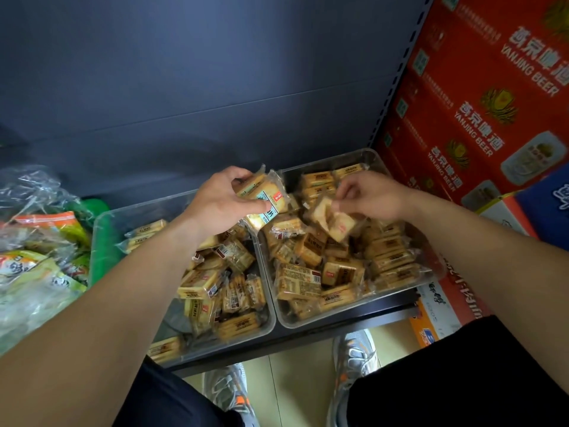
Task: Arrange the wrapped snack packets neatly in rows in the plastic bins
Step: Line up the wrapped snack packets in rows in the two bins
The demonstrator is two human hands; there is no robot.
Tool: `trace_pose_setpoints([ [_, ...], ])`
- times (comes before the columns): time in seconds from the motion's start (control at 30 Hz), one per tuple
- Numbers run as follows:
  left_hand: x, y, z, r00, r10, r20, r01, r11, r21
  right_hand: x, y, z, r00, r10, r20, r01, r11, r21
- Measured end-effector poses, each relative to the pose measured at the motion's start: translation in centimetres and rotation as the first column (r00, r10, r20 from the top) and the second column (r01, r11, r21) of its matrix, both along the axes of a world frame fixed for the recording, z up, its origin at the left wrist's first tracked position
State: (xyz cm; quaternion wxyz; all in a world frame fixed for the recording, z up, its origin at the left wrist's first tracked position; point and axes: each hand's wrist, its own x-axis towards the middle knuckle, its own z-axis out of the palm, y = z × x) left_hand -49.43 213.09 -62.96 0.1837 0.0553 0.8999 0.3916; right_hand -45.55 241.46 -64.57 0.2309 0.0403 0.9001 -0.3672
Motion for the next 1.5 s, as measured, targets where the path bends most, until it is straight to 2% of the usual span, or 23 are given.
trace_pose_setpoints([
  [0.03, 0.0, 0.0, 0.1, 1.0, 0.002, -0.001, -0.002, 1.0, 0.002, -0.6, 0.0, -0.1, 0.994, -0.099, -0.043, 0.098, 0.995, -0.017],
  [0.1, 0.1, 0.1, 0.1, 1.0, -0.003, -0.006, 0.003, 1.0, 0.003, -1.5, -0.1, -0.7, 0.966, -0.225, -0.128, 0.235, 0.97, 0.065],
  [0.2, 0.0, 0.0, 0.0, 1.0, -0.011, -0.009, 0.011, 1.0, -0.003, -1.6, -0.3, -1.1, 0.942, -0.208, -0.265, 0.268, 0.939, 0.214],
  [0.27, 0.0, -0.2, 0.0, 1.0, -0.016, -0.006, 0.016, 1.0, -0.005, -0.7, -0.7, -0.9, 0.964, -0.09, -0.25, 0.142, 0.97, 0.197],
  [0.37, 0.0, -0.2, -0.3, 1.0, -0.028, 0.0, 0.028, 1.0, -0.009, 1.4, -2.2, -1.9, 0.982, 0.188, -0.008, -0.185, 0.972, 0.146],
  [0.43, 0.1, 0.0, -0.3, 0.999, -0.043, 0.004, 0.043, 0.999, -0.011, 2.2, -3.0, -3.0, 0.963, 0.26, 0.076, -0.269, 0.952, 0.149],
  [0.6, 0.4, -0.2, -0.4, 0.999, -0.05, 0.004, 0.05, 0.998, -0.038, 2.1, -4.0, -3.9, 0.946, 0.316, 0.078, -0.325, 0.928, 0.183],
  [0.73, 0.4, -0.8, -0.5, 0.999, -0.039, 0.009, 0.04, 0.998, -0.053, 2.2, -4.6, -4.0, 0.907, 0.416, 0.066, -0.406, 0.823, 0.398],
  [0.83, 0.4, -0.8, -0.5, 0.999, -0.041, 0.005, 0.041, 0.998, -0.043, 2.1, -4.7, -3.5, 0.899, 0.437, 0.004, -0.398, 0.815, 0.42],
  [0.93, 0.4, -0.7, -0.4, 0.999, -0.044, 0.005, 0.045, 0.998, -0.042, 2.1, -4.7, -3.0, 0.865, 0.501, -0.035, -0.421, 0.761, 0.494],
  [1.0, 0.3, -0.6, -0.3, 0.999, -0.045, 0.004, 0.045, 0.998, -0.039, 2.3, -4.8, -3.1, 0.856, 0.517, -0.009, -0.447, 0.75, 0.488],
  [1.1, 0.3, -0.5, -0.1, 0.999, -0.046, -0.003, 0.046, 0.998, -0.031, 2.3, -5.0, -3.0, 0.874, 0.486, -0.024, -0.429, 0.793, 0.433],
  [1.27, 0.4, -0.4, -0.1, 0.999, -0.049, -0.002, 0.048, 0.998, -0.032, 1.5, -3.8, -2.1, 0.857, 0.513, 0.056, -0.476, 0.743, 0.47],
  [1.3, 0.4, -0.4, -0.1, 0.999, -0.05, -0.001, 0.05, 0.998, -0.031, 1.4, -3.2, -1.7, 0.865, 0.499, 0.047, -0.468, 0.771, 0.431],
  [1.37, 0.3, -0.3, -0.2, 0.999, -0.051, 0.0, 0.051, 0.998, -0.022, 1.1, -1.8, -0.1, 0.924, 0.383, 0.002, -0.369, 0.889, 0.272],
  [1.43, 0.3, 0.0, -0.3, 0.998, -0.056, -0.001, 0.056, 0.998, -0.016, 0.7, -0.2, 1.8, 0.987, 0.149, -0.064, -0.146, 0.988, 0.057],
  [1.5, 0.2, 0.3, -0.4, 0.998, -0.066, -0.004, 0.066, 0.998, -0.018, 0.1, 1.5, 2.6, 0.982, -0.095, -0.161, 0.097, 0.995, 0.004],
])
